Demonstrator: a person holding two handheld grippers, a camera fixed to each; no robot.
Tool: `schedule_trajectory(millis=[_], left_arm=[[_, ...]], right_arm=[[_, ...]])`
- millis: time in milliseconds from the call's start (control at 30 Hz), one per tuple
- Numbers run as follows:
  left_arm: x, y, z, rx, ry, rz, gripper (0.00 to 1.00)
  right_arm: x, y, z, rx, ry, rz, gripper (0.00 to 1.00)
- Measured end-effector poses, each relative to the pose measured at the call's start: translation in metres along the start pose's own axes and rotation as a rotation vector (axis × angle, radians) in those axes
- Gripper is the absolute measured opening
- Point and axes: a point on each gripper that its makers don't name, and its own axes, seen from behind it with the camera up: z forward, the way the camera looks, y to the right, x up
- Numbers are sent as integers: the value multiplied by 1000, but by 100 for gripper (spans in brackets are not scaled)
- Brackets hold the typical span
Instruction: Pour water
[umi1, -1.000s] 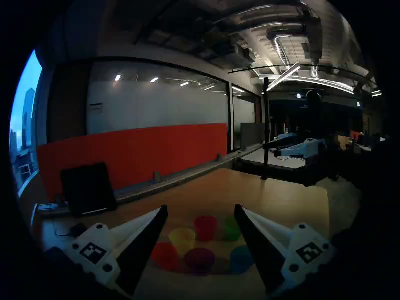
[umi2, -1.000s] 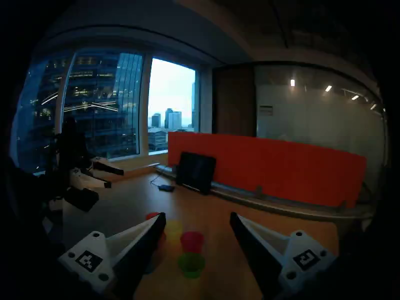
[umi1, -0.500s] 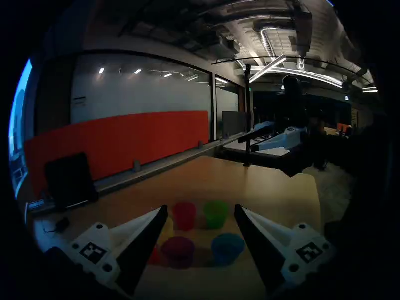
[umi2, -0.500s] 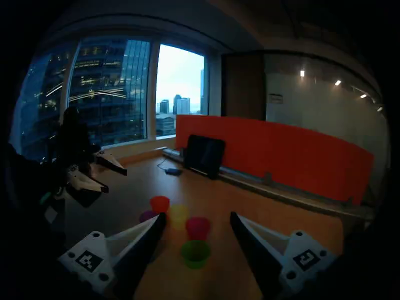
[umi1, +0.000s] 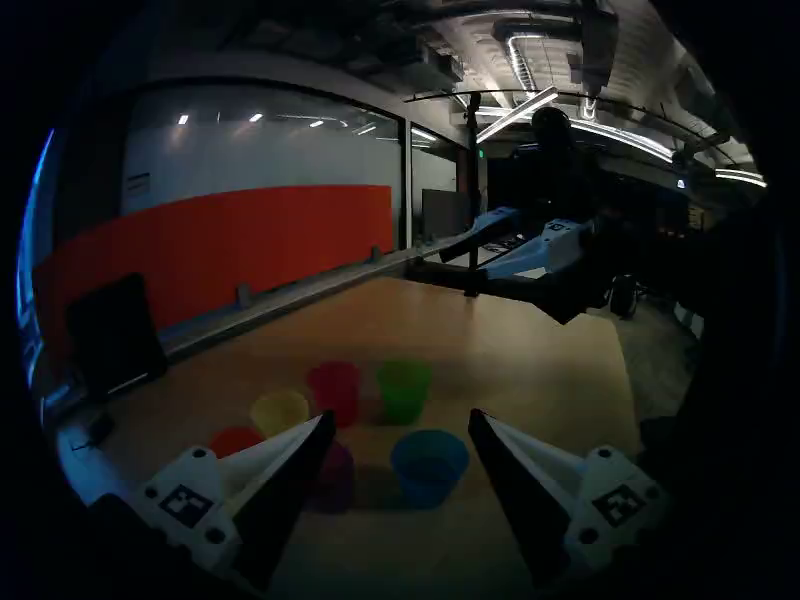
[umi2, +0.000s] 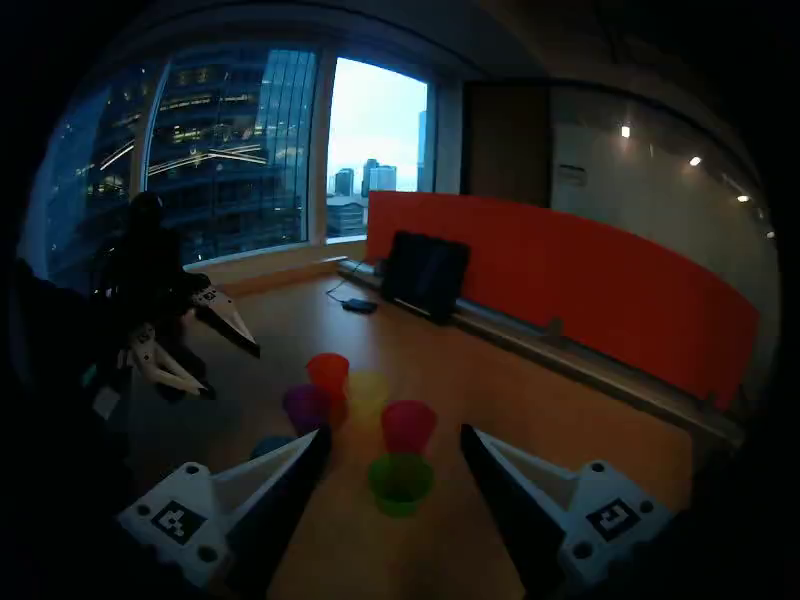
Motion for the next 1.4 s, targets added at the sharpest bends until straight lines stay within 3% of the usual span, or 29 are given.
schedule_trajectory(millis=[767, 1400], left_arm=[[-77, 31, 38, -52, -150, 7, 100], [-108, 32, 73, -26, -213, -25, 99]], right_arm=[[-54, 10, 25, 33, -119, 2, 99], [-91, 13, 41, 49, -191, -4, 99]])
